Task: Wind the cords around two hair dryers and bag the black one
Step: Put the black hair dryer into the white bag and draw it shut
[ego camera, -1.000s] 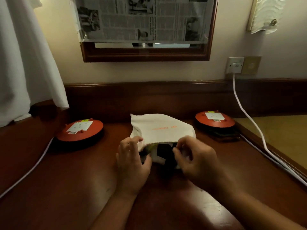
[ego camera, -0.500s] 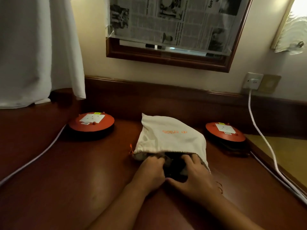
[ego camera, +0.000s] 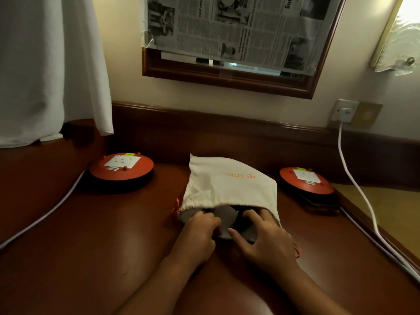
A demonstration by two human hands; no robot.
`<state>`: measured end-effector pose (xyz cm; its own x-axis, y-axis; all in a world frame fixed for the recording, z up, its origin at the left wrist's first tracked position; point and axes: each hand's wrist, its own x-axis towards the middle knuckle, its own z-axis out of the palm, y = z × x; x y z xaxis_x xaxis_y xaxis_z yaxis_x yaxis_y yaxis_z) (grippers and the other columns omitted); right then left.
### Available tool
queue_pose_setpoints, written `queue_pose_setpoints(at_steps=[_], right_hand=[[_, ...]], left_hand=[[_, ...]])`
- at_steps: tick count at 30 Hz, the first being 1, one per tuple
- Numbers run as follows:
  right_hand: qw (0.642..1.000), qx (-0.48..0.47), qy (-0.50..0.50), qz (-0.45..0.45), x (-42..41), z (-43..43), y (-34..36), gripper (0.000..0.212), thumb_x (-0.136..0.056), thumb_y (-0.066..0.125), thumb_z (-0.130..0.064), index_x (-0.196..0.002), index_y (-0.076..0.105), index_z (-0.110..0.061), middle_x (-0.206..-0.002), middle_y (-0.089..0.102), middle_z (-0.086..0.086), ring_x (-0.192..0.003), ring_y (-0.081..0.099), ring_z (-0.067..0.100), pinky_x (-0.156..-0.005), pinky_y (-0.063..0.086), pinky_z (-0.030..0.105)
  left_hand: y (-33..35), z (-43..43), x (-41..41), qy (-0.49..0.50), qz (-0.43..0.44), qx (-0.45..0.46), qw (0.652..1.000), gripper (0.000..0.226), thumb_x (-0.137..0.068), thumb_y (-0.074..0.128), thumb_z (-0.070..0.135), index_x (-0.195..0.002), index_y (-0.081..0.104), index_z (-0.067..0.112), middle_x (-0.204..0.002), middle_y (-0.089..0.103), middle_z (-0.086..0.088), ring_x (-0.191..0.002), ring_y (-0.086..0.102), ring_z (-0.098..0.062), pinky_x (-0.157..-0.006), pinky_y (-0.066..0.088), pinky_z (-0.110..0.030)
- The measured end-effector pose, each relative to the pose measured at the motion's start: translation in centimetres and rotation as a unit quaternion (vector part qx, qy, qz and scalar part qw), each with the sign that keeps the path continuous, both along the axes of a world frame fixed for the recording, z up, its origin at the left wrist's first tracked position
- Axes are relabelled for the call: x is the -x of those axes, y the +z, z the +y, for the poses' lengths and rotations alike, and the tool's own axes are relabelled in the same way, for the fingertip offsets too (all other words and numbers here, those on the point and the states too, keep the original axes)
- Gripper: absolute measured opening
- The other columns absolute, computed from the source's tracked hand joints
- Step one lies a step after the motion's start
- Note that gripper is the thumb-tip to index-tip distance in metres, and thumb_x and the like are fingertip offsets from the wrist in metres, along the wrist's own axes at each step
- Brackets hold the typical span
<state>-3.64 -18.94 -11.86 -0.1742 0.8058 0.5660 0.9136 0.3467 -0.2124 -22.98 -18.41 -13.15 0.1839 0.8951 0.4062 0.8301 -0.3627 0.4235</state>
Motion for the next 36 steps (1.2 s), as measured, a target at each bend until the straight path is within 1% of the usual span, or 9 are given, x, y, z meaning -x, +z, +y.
queue_pose_setpoints(at_steps=[8, 12, 16, 18, 20, 22, 25, 29, 36], right_hand=[[0.998, 0.011, -0.041, -0.039, 1.0, 0.0, -0.3, 0.056, -0.075, 0.049, -0.082, -0.111, 0.055, -0.04, -0.111, 0.059, -0.014, -0.071, 0.065, 0.02, -0.045, 0.034, 0.023], [0.999, 0.021, -0.003, -0.023, 0.3, -0.1, -0.1, 0.056, -0.074, 0.05, -0.082, -0.11, 0.055, -0.04, -0.119, 0.055, -0.019, -0.085, 0.064, 0.013, -0.049, 0.044, 0.026], [0.991, -0.093, 0.044, 0.082, -1.3, -0.4, 1.0, 0.02, -0.086, 0.072, -0.038, -0.098, 0.063, -0.025, -0.103, 0.055, -0.012, -0.083, 0.055, 0.008, -0.051, 0.047, 0.022], [0.992, -0.115, 0.016, 0.057, -2.1, 0.5, 1.1, 0.03, -0.081, 0.073, -0.018, -0.108, 0.062, -0.019, -0.105, 0.054, -0.004, -0.09, 0.051, 0.013, -0.056, 0.048, 0.023], [0.996, -0.081, -0.034, 0.015, -3.0, 2.0, 0.9, 0.051, -0.074, 0.074, -0.019, -0.122, 0.059, -0.017, -0.111, 0.054, 0.002, -0.095, 0.049, 0.019, -0.065, 0.047, 0.03], [0.995, -0.063, -0.073, 0.011, -3.5, 3.3, 0.4, 0.047, -0.075, 0.072, -0.026, -0.12, 0.061, -0.018, -0.108, 0.058, 0.003, -0.092, 0.051, 0.022, -0.067, 0.042, 0.034], [0.992, -0.066, -0.057, 0.092, -3.2, 4.0, 0.2, 0.023, -0.087, 0.054, -0.027, -0.106, 0.063, -0.02, -0.095, 0.066, 0.001, -0.083, 0.058, 0.021, -0.065, 0.041, 0.033], [0.969, -0.068, 0.027, 0.236, -2.9, 3.7, -0.2, 0.024, -0.091, 0.047, -0.023, -0.114, 0.056, -0.021, -0.102, 0.062, -0.002, -0.09, 0.063, 0.019, -0.069, 0.056, 0.041], [0.949, -0.109, 0.084, 0.284, -2.9, 3.0, 0.1, 0.029, -0.093, 0.048, -0.012, -0.119, 0.052, -0.025, -0.111, 0.062, -0.002, -0.089, 0.066, 0.021, -0.071, 0.059, 0.04]], left_hand=[[0.3, -0.6, 0.5, -0.07, 0.011, 0.023, 0.997, 0.027, -0.064, 0.05, -0.001, -0.08, 0.064, 0.017, -0.084, 0.058, 0.002, -0.085, 0.049, -0.017, -0.06, 0.024, -0.023], [-0.2, -1.5, 1.1, -0.039, -0.057, 0.012, 0.998, 0.02, -0.075, 0.053, 0.022, -0.085, 0.07, 0.02, -0.085, 0.065, 0.005, -0.085, 0.057, -0.014, -0.07, 0.045, -0.029], [0.6, -2.7, -0.4, 0.006, -0.124, -0.008, 0.992, 0.031, -0.079, 0.051, 0.04, -0.096, 0.07, 0.024, -0.091, 0.068, 0.008, -0.087, 0.061, -0.008, -0.079, 0.052, -0.032], [1.5, -2.5, -2.1, 0.007, -0.101, -0.004, 0.995, 0.041, -0.083, 0.053, 0.041, -0.114, 0.07, 0.019, -0.108, 0.07, 0.004, -0.101, 0.062, -0.012, -0.089, 0.051, -0.028], [2.6, -1.9, -4.2, 0.014, -0.075, 0.038, 0.996, 0.042, -0.086, 0.057, 0.043, -0.117, 0.065, 0.015, -0.113, 0.067, 0.0, -0.105, 0.06, -0.018, -0.09, 0.049, -0.029], [3.5, -0.8, -6.1, 0.052, -0.068, 0.093, 0.992, 0.041, -0.087, 0.06, 0.047, -0.112, 0.058, 0.015, -0.113, 0.065, -0.004, -0.103, 0.061, -0.023, -0.087, 0.05, -0.034], [3.6, 1.2, -8.1, 0.113, -0.07, 0.158, 0.979, 0.062, -0.087, 0.064, 0.054, -0.129, 0.049, 0.011, -0.128, 0.065, -0.006, -0.117, 0.062, -0.027, -0.09, 0.049, -0.034], [3.6, 3.2, -8.1, 0.15, -0.094, 0.176, 0.968, 0.063, -0.08, 0.073, 0.06, -0.125, 0.066, 0.016, -0.123, 0.07, -0.008, -0.114, 0.064, -0.03, -0.093, 0.053, -0.034], [3.5, 4.5, -8.7, 0.084, -0.063, 0.146, 0.984, 0.081, -0.077, 0.067, 0.069, -0.148, 0.039, 0.04, -0.154, 0.045, 0.007, -0.141, 0.043, -0.02, -0.109, 0.033, -0.027]])
